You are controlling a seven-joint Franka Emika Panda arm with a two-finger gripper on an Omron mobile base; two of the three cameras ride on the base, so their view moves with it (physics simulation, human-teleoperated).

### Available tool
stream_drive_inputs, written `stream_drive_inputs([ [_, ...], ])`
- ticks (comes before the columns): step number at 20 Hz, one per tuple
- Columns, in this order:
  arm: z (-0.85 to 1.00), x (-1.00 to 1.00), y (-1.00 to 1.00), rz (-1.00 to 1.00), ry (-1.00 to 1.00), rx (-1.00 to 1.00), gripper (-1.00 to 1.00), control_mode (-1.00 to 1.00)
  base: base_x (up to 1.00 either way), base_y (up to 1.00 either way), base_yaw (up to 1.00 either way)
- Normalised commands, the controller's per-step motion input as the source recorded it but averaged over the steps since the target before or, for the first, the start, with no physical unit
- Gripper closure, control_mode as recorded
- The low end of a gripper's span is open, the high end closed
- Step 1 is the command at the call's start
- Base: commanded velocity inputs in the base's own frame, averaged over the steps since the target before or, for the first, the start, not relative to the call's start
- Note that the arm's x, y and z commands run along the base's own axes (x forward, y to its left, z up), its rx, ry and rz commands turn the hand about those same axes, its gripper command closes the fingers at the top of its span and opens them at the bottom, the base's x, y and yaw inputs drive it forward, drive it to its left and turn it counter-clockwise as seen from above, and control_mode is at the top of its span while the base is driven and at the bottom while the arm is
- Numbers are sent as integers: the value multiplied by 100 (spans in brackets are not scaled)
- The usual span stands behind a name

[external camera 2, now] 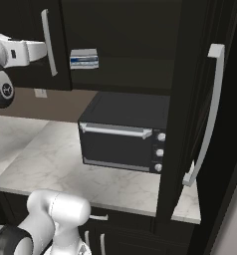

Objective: The dining table condiment station is running low on shaker. Refill the condiment station by opening the cabinet and taking the shaker from the cabinet and placing it on the dining table.

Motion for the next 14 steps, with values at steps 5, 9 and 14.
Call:
stream_drive_inputs([
  [5, -4, 35, -2, 4, 0, 0, -100, -100, 0, 0, 0],
  [9, -8, 21, -14, 5, 0, 0, -100, -100, 0, 0, 0],
  [14, -9, 14, -21, 7, 0, 0, -100, -100, 0, 0, 0],
])
